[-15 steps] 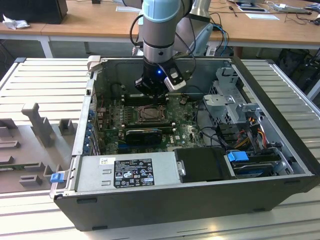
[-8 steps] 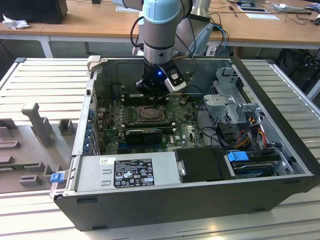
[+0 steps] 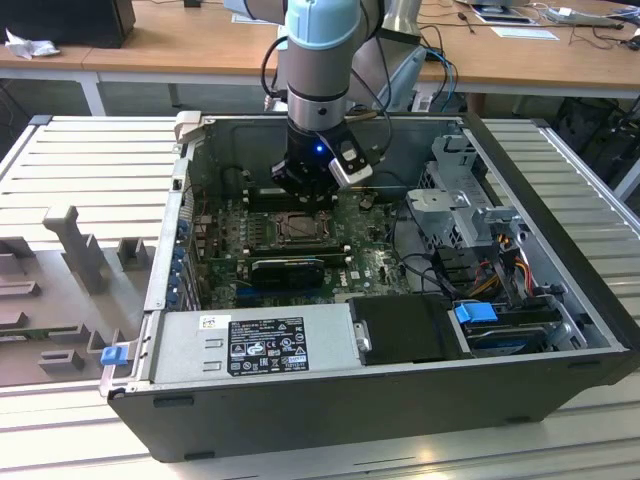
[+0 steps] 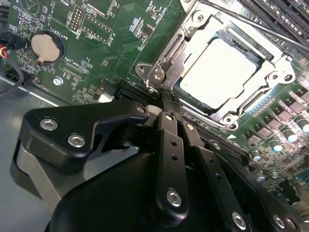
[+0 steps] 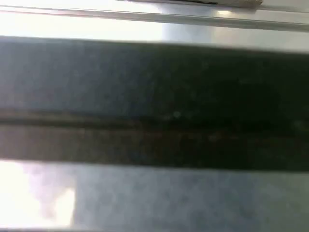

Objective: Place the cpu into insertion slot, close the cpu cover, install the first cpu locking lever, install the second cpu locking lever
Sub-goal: 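Install the first cpu locking lever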

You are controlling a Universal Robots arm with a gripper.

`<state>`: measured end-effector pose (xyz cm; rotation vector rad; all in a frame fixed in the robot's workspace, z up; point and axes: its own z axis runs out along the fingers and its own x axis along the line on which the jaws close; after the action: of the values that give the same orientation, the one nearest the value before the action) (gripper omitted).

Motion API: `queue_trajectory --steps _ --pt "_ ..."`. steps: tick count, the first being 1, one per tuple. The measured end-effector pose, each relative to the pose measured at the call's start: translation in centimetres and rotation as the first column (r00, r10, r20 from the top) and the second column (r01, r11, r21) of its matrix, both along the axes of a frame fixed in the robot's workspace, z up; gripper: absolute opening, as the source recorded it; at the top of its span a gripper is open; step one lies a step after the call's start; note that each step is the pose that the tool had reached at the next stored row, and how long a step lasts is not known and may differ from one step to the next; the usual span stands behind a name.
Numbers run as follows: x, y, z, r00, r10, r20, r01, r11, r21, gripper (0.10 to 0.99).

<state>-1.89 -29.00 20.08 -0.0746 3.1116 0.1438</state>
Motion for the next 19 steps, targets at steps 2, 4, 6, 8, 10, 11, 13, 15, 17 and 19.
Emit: queue_trajectory --steps 2,4,6,8,10,11,13,15,17,19 --pt "0.04 0.02 -0.02 1.0 0.0 0.0004 0.0 1.0 0.006 0.106" --pt "0.05 0.02 0.07 1.0 0.0 0.0007 0.0 1.0 0.007 0.106" --pt "0.05 0.02 0.53 1.0 0.0 0.0005 0.0 1.0 0.007 0.106" --pt "0.05 0.02 1.21 1.0 0.0 0.0004 0.0 1.0 0.007 0.106" --pt "0.05 0.02 2.05 1.0 0.0 0.0004 0.0 1.0 0.007 0.106" --pt "0.05 0.02 2.07 1.0 0.0 0.0004 0.0 1.0 0.007 0.106" --pt "0.06 -0.13 2.07 1.0 0.0 0.0004 0.0 1.0 0.007 0.106" --pt "0.05 -0.32 2.07 1.0 0.0 0.0004 0.0 1.0 0.007 0.106" --pt "0.05 -0.42 2.07 1.0 0.0 0.0003 0.0 1.0 0.007 0.106" --pt "0.05 -0.51 2.07 1.0 0.0 0.0004 0.0 1.0 0.007 0.106"
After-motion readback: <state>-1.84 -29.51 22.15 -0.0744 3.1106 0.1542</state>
